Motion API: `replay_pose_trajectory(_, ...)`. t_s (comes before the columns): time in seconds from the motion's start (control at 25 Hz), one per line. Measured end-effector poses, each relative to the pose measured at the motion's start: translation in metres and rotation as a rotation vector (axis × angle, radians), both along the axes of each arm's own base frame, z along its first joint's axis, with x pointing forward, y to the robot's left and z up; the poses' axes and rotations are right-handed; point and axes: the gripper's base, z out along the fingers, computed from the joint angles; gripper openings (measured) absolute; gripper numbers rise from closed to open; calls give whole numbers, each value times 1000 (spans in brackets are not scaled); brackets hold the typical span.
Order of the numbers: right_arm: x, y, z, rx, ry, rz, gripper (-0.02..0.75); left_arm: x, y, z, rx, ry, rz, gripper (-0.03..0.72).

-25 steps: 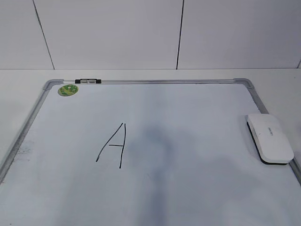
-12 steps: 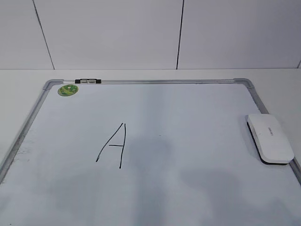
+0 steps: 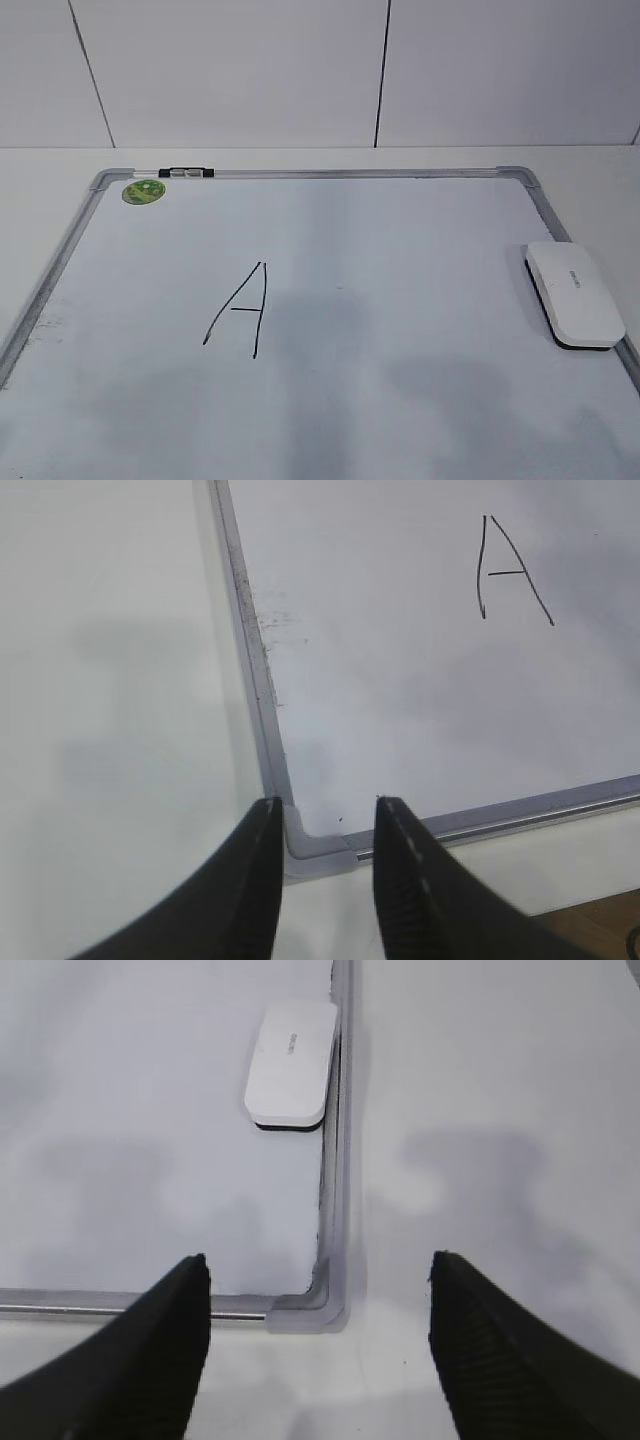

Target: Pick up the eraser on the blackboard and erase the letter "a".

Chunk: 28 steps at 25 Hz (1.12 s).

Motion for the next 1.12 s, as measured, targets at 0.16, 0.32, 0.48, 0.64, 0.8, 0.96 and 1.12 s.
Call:
replay_pose_trajectory(0.16, 6, 1, -4, -6, -22, 6, 545, 0, 3, 0, 29, -3, 13, 236)
replay_pose_trajectory(0.32, 7, 1, -5, -8, -24, 8, 545, 1, 5, -1, 52, -5, 23, 235)
replay_pose_trajectory(0.48, 7, 1, -4, -8, -27, 9, 545, 1, 5, -1, 54, -5, 24, 235)
replay_pose_trajectory(0.64, 7, 1, -4, -8, -29, 9, 545, 1, 5, -1, 55, -5, 24, 235)
replay_pose_trajectory(0.8, 7, 1, -4, -8, -29, 9, 545, 1, 5, -1, 55, -5, 24, 235)
replay_pose_trajectory(0.96, 7, 1, -4, -9, -29, 10, 545, 1, 5, -1, 55, -5, 24, 235)
replay_pose_trajectory(1.12, 7, 1, -4, -9, -29, 10, 544, 1, 5, -1, 55, -5, 24, 235)
